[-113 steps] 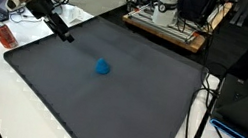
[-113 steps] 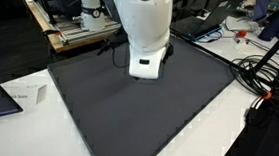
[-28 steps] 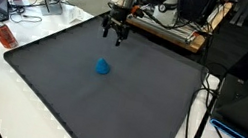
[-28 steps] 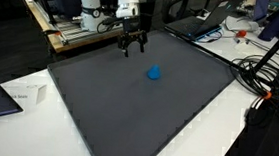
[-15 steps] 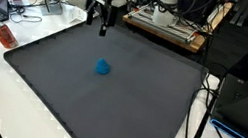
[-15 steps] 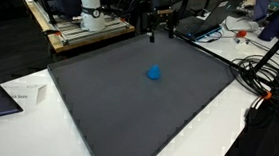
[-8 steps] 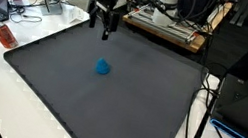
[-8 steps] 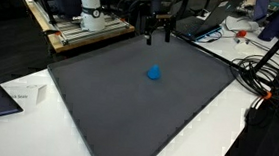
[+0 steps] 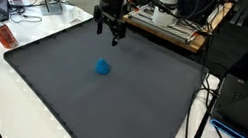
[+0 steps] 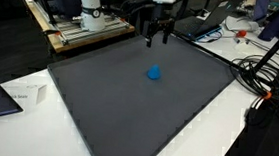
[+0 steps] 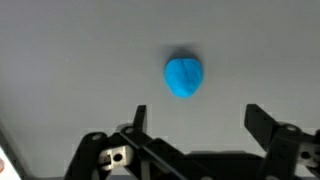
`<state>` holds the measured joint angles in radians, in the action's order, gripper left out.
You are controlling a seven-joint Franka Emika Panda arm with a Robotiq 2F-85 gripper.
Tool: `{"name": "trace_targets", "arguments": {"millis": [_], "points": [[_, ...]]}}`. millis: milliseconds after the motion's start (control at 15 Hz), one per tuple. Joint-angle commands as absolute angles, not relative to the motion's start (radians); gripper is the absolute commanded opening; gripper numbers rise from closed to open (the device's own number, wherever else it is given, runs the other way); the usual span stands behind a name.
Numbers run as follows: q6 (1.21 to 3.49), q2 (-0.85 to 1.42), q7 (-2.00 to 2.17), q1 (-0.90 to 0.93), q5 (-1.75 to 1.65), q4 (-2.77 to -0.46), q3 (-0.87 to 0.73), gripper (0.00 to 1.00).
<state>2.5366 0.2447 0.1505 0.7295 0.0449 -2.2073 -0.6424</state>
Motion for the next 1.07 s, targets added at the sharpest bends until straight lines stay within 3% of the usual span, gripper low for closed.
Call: {"name": "trace_targets", "arguments": {"millis": [0,400,1000], "points": [[2.487,0.225,0.143,0.462,0.026,-2.177,-0.381,1.00],[2.496,0.278,0.144,0.200,0.017,-2.152,-0.127,1.00],[2.521,0.374,0.176,0.144,-0.043,-2.096,-0.065,1.00]]}}
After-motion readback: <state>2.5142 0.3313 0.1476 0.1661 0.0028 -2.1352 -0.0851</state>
